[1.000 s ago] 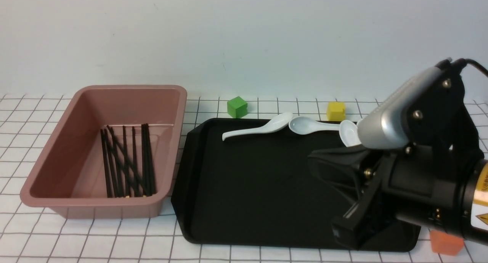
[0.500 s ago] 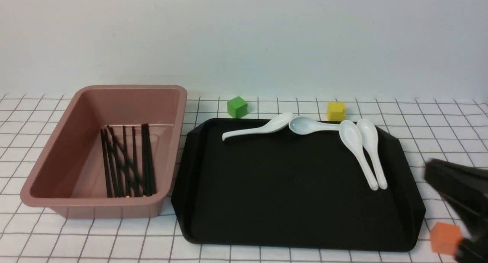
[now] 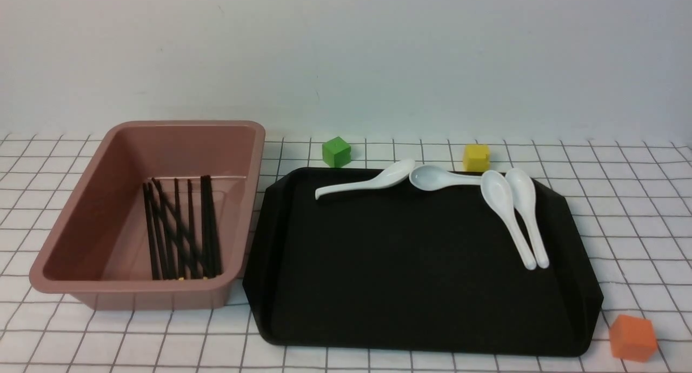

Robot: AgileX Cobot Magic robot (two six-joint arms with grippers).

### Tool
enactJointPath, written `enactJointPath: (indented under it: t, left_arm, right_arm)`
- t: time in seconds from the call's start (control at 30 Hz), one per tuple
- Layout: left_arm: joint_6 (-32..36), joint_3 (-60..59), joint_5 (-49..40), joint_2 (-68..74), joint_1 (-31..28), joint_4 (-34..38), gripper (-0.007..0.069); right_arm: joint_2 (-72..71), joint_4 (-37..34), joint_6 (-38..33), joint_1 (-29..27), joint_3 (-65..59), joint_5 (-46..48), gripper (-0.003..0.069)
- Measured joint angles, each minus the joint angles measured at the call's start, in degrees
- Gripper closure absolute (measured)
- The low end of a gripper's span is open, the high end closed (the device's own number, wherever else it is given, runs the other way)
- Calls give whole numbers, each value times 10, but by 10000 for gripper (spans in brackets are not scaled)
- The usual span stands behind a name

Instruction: On white black tablecloth take chopsticks from black tray and put them in box.

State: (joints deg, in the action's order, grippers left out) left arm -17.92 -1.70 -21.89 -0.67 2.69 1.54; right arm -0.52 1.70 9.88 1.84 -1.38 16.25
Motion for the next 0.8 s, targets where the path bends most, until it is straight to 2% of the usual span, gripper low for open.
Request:
enactJointPath:
  t: [0.13, 0.8]
  left_arm:
    - [0, 0, -1, 0, 0, 0, 386]
    - [0, 0, -1, 0, 0, 0, 386]
  right_arm:
    - [-1, 0, 0, -1, 2, 44, 618]
    - [-1, -1, 0, -1, 4, 53, 590]
